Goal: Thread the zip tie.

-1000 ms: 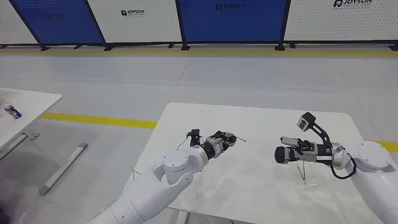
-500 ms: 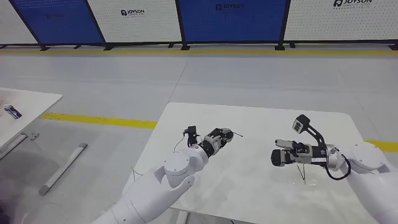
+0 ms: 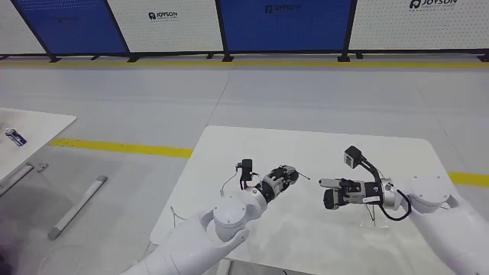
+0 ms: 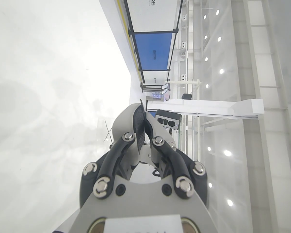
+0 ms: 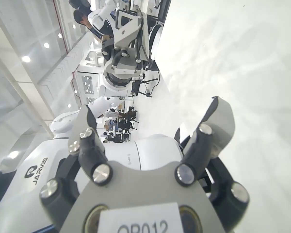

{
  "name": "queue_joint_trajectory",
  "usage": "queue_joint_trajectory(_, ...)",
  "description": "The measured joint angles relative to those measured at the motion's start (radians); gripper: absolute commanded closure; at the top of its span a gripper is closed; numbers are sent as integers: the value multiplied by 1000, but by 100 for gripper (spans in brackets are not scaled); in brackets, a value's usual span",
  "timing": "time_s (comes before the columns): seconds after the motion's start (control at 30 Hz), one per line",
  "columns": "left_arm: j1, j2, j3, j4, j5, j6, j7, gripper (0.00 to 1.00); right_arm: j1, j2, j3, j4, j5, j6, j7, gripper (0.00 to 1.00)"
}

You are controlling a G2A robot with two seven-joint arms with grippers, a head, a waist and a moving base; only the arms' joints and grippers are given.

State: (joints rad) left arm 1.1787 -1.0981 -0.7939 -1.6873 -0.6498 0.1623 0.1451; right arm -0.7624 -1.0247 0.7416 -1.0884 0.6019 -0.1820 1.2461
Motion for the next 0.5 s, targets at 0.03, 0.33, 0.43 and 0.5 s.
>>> queue_joint_trajectory(0.03,0,0,0,0,0,-1,0,100,-2,0,0,-2,1,0,-3,0)
queue_joint_trajectory(0.33,14,-16,-2,-29,-27,8,-12,100,-1,-36,-20,57,-23,-31,-124,0)
queue_joint_trajectory(0.43,13,-18,0,-30,-25,9,-6,100,4,-43,-27,64,-17,-35,-124,0)
queue_joint_trajectory(0.5,13,-18,0,-30,-25,9,-7,100,4,-42,-27,63,-17,-34,-123,0)
